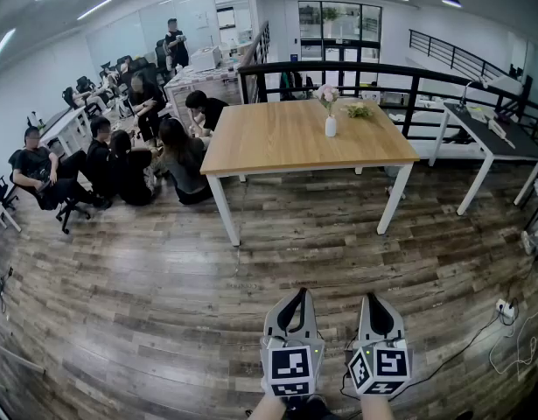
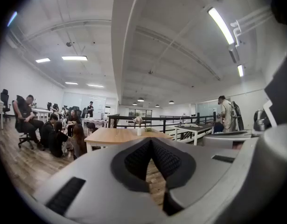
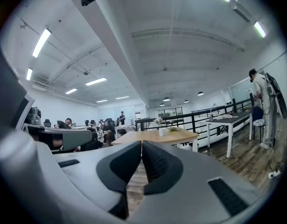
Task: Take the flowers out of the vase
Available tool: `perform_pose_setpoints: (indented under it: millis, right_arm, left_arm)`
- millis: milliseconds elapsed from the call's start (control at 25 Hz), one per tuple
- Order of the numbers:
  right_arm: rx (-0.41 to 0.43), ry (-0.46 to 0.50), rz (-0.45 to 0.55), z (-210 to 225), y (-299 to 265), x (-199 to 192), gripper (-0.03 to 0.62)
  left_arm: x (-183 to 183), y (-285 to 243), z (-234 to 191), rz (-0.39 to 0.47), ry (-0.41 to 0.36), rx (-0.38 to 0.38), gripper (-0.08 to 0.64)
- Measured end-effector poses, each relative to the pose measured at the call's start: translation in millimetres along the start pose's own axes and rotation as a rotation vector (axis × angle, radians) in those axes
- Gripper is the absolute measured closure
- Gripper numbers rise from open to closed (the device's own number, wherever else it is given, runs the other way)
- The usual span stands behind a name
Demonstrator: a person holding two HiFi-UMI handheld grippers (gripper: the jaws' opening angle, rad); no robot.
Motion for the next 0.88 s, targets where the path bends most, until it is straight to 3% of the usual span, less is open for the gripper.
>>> perform_pose_setpoints:
  millis: [880]
  right_arm:
    - [0.03,0.014,-0.009,28.8,-10.4,-6.2,0.574]
  left_arm:
    - [-7.5,-14.9,21.6,-0.031,-0.001,0.026,0.528]
Point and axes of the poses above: the fingertips, and each gripper's own axes: y backward along the fingers, z to its right, x out of its top, the point moved 9 cm from there along y, backward along the fingers, and after that the axes turned 4 degrees about y, right-handed, at the moved point
